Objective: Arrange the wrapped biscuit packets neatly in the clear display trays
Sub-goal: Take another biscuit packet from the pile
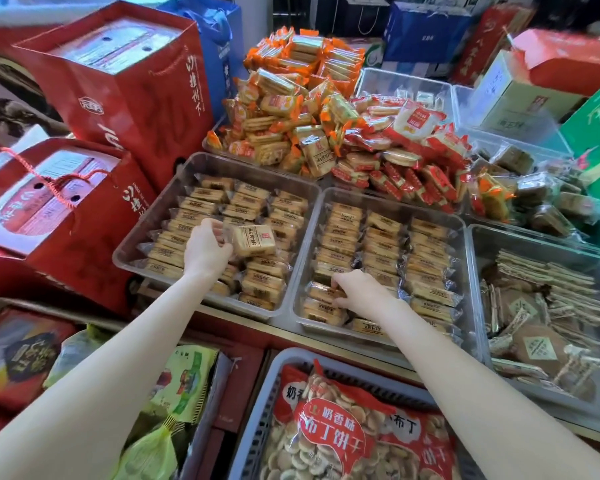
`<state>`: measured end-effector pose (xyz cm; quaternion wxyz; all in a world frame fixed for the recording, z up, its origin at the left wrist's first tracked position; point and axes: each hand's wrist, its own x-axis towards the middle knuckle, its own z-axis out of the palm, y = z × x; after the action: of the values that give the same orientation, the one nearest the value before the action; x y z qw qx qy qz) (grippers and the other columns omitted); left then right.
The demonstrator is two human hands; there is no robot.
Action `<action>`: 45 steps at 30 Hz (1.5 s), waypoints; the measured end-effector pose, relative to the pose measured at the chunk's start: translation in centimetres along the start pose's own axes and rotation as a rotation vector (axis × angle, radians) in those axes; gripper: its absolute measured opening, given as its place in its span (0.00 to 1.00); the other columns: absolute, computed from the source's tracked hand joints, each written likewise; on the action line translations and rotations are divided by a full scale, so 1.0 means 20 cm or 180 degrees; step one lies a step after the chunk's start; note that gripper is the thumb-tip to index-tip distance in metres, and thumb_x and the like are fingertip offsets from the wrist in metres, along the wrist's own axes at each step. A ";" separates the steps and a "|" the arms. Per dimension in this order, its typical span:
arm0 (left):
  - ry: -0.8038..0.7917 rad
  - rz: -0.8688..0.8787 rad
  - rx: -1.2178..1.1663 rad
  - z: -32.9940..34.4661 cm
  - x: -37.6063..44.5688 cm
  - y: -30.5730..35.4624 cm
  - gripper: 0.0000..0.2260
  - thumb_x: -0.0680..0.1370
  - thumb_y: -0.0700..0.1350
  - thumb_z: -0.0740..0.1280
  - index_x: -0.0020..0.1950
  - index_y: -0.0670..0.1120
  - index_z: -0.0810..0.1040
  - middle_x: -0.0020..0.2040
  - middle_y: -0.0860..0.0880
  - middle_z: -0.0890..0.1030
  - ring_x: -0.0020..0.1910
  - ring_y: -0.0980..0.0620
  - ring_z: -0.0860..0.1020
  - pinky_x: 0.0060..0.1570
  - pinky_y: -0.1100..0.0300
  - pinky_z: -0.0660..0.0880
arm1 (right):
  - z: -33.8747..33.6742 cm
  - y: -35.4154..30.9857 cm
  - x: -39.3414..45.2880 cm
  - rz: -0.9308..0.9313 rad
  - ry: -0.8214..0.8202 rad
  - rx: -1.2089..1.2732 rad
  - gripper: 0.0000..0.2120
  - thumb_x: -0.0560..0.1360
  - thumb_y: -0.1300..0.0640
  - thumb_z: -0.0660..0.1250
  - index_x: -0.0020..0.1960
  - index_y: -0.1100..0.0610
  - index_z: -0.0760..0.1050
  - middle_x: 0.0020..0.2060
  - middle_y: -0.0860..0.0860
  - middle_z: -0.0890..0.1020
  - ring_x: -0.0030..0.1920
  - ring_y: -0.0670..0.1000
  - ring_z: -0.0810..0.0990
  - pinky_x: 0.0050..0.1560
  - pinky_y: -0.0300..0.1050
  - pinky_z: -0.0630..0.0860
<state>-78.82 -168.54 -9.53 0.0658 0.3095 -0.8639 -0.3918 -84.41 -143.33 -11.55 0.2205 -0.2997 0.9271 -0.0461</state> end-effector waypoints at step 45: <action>-0.1647 0.0025 -0.2359 0.04 -0.13 0.49 0.11 0.78 0.41 0.65 0.60 0.42 0.75 0.50 0.45 0.82 0.48 0.50 0.81 0.56 0.56 0.76 | -0.43 0.03 -0.22 0.0501 0.1845 0.3797 0.08 0.76 0.64 0.66 0.41 0.56 0.71 0.39 0.56 0.80 0.38 0.52 0.80 0.47 0.51 0.79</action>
<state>-81.68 -161.62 -2.64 -0.0445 0.1537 -0.6545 -0.7390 -85.30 -140.73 -2.32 0.0931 -0.0334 0.7836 -0.6134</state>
